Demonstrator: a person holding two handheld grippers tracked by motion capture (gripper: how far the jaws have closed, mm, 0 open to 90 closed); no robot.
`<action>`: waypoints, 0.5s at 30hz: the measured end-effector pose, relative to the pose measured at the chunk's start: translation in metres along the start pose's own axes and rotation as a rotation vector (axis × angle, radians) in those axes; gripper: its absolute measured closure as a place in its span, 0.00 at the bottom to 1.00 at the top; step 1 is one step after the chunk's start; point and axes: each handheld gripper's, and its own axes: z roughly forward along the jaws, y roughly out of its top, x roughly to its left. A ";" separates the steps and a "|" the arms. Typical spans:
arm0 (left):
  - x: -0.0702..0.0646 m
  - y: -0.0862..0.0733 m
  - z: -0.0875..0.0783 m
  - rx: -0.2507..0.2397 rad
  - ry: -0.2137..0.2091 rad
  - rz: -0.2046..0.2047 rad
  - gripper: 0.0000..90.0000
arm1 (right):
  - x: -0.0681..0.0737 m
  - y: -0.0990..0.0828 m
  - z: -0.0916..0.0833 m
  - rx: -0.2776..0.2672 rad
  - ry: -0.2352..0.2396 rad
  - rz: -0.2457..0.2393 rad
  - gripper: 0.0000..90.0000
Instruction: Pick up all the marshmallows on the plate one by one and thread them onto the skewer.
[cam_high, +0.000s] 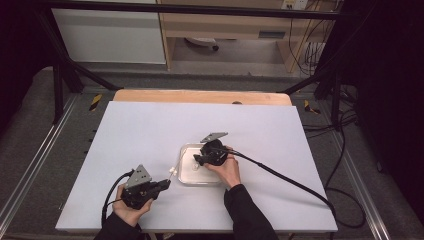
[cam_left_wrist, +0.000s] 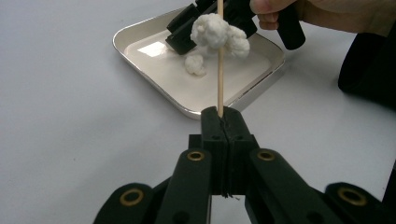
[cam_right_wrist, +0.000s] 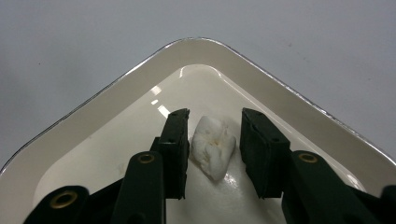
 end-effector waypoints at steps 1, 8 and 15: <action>0.000 0.000 0.000 0.000 0.000 0.000 0.99 | 0.000 0.000 0.000 -0.001 0.001 -0.005 0.72; 0.000 0.000 0.000 -0.001 0.001 0.001 0.99 | 0.002 -0.001 -0.001 0.000 0.002 -0.028 0.78; -0.001 0.000 0.000 -0.003 0.001 0.002 0.99 | 0.002 -0.001 -0.002 -0.005 -0.006 -0.026 0.82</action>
